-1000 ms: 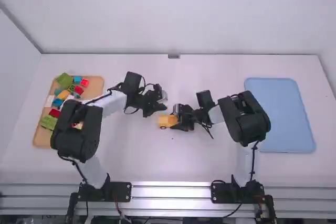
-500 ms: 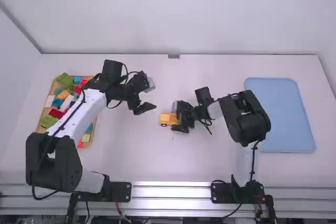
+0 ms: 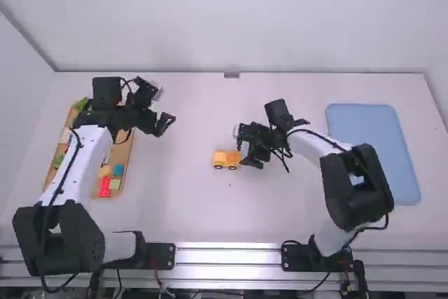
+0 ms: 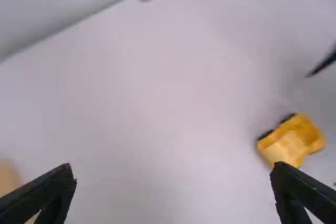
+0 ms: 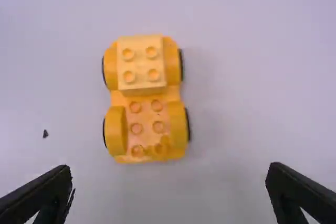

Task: Assemble lego blocks to make yellow taxi

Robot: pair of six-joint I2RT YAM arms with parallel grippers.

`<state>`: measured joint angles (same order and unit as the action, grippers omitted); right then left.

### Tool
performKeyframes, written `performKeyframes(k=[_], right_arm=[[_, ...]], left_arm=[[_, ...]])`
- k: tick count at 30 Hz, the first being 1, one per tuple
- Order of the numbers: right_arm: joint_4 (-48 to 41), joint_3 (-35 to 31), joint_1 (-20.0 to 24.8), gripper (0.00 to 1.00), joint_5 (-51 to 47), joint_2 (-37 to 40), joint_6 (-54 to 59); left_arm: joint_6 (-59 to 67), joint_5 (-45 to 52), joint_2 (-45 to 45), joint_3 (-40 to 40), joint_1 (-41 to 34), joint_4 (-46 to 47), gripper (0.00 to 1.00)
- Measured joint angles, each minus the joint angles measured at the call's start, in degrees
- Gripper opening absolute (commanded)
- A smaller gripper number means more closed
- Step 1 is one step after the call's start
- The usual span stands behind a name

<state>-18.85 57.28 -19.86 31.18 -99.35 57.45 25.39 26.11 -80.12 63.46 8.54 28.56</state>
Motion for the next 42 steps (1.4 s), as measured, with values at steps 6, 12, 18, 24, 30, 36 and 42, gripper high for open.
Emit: performKeyframes(k=[6,12,18,24,30,36,42], right_arm=[[-0.2,0.2,0.0,0.98,-3.1,6.1,-0.2],[0.7,0.2,0.0,0.99,-4.2,6.4,-0.3],[0.7,0.2,0.0,0.98,-4.3,6.4,-0.4],[2.1,0.2,0.0,0.99,-4.4,6.4,-0.2],[3.7,0.2,0.0,0.98,-4.5,6.4,-0.2],[5.0,0.2,0.0,0.98,-5.7,6.4,-0.2],[5.8,0.2,0.0,0.98,-7.6,6.4,-1.2]], left_arm=[[-19.1,-17.6,0.0,0.0,3.0,5.6,0.99],[-31.8,-28.0,0.0,0.0,10.1,11.4,0.99],[-30.1,-29.7,-0.1,0.0,19.0,12.6,0.99],[-16.9,-23.6,-4.2,0.1,28.2,15.2,0.98],[1.4,-19.2,-14.6,5.6,33.3,21.3,0.67],[16.0,-18.7,-21.9,10.9,32.9,22.2,0.69],[32.9,-13.8,-23.8,11.1,32.8,26.1,0.49]])
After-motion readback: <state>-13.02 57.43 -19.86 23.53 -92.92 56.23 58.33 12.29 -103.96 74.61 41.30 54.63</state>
